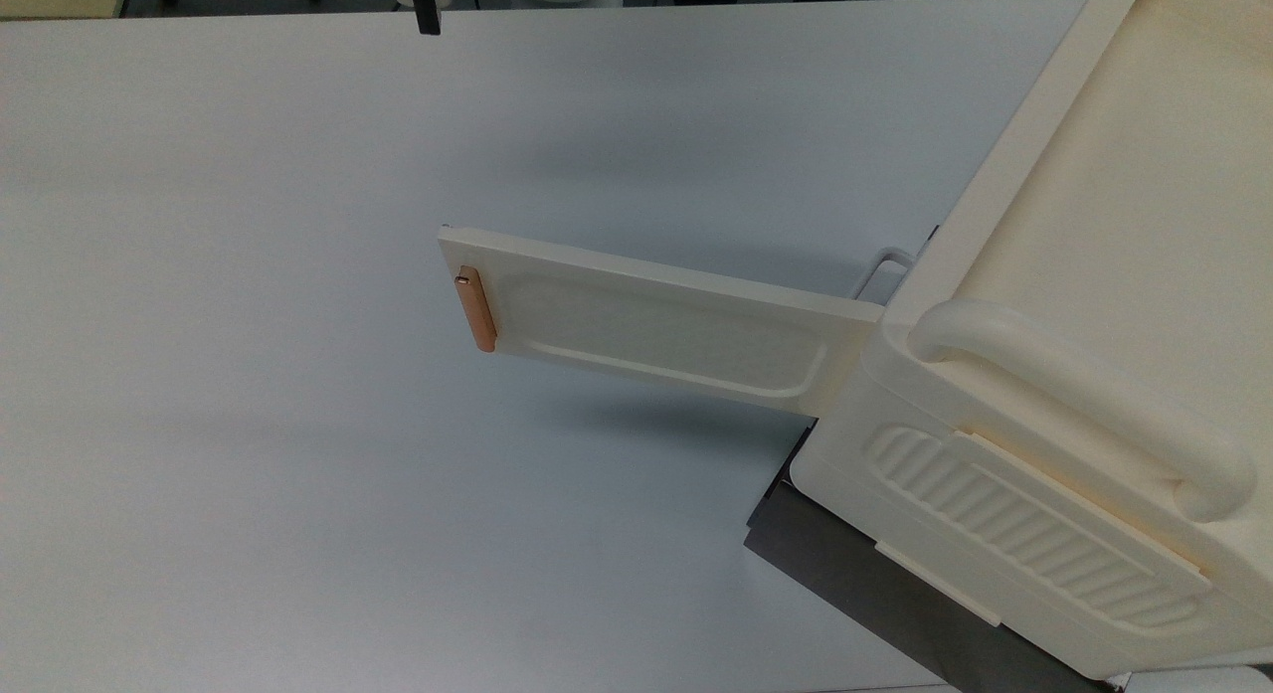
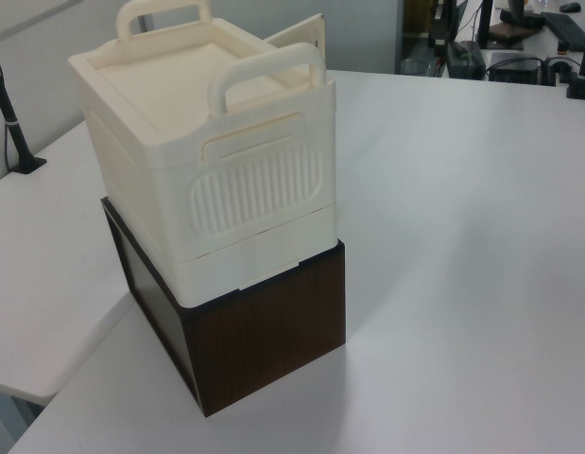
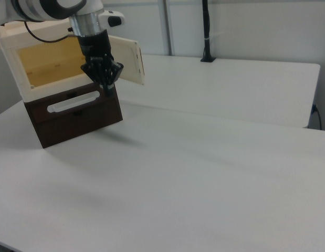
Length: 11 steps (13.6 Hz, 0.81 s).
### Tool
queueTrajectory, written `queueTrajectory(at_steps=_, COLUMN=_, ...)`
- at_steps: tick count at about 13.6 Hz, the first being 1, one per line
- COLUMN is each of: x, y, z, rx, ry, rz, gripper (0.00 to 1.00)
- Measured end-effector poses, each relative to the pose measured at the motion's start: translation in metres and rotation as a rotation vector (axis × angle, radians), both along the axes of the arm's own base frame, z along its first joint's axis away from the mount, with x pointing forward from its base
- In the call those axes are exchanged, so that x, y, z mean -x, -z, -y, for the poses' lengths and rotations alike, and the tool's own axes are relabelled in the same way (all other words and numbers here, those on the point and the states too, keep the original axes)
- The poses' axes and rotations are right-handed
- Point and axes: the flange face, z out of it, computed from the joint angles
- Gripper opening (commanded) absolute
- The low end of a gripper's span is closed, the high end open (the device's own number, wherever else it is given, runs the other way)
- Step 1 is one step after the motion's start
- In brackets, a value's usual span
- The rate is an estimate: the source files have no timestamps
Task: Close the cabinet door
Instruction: 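Lower the gripper toward the open cream door's orange handle edge, then position the gripper against the outer edge of the open door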
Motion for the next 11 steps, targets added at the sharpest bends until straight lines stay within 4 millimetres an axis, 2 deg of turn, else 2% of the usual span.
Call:
queueTrajectory(at_steps=4, x=-0.015, y=-0.017, z=0.005, rx=-0.031, ry=0.007, rz=0.139, gripper=0.0)
queueTrajectory(at_steps=8, x=-0.041, y=-0.041, z=0.02, rx=-0.08, ry=0.036, rz=0.378, gripper=0.0)
queueTrajectory(at_steps=11, x=-0.061, y=-0.048, z=0.025, rx=-0.1, ry=0.05, rz=0.534, gripper=0.0)
